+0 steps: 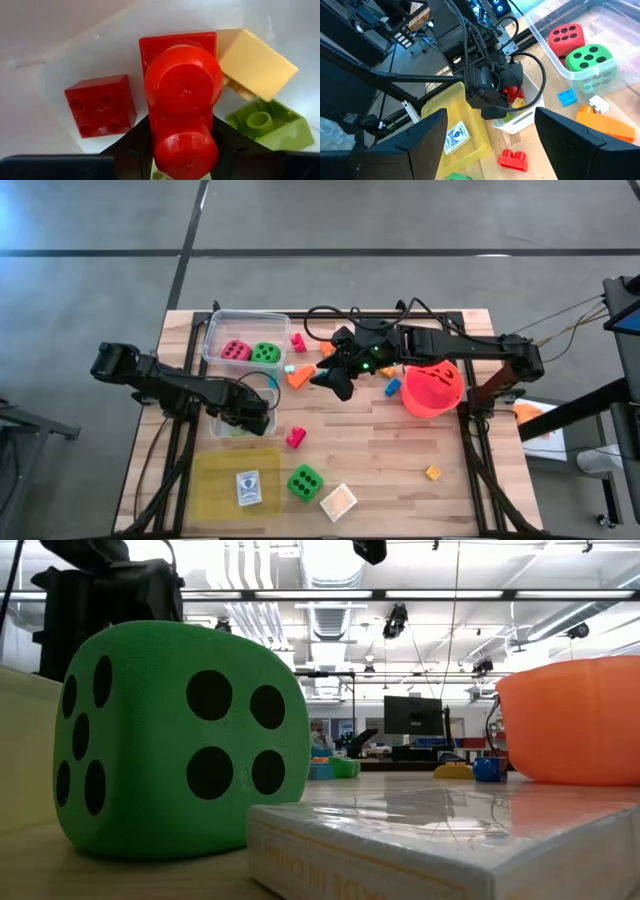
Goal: Pick & Place Toys
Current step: Put the red game piece into the white bin
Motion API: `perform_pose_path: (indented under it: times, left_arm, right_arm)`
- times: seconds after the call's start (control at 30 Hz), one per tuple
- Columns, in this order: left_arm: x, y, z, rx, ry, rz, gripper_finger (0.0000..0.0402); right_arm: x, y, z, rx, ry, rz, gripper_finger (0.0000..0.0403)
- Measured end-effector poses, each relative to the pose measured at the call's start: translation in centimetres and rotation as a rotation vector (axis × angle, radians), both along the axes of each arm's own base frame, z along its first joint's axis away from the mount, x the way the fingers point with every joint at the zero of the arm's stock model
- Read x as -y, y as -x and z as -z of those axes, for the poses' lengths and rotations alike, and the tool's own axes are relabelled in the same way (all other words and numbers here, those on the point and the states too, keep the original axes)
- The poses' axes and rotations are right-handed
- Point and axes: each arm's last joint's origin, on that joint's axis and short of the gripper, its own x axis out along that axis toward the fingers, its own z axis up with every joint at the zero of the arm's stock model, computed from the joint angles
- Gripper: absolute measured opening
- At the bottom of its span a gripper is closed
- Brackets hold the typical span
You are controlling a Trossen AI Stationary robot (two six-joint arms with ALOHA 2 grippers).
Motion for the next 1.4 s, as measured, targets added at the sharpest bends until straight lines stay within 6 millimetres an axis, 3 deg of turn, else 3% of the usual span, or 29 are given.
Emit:
perform_pose_path:
  times: [0.67,1.0,1.4]
  left_arm:
    - [-0.04,0.45,0.58,-0.009,0.010,-0.008,0.0123]
    - [0.00,0.51,0.57,-0.011,0.025,0.011,0.0226]
    - [0.14,-0.04,-0.33,0.004,0.045,0.050,0.0233]
  right_arm:
    - [0.00,0.03,0.06,-0.007,0.000,0.000,0.0292]
    - [0.00,0.03,0.07,-0.008,0.000,0.000,0.0292]
    - [0.00,0.04,0.09,-0.010,0.000,0.000,0.0292]
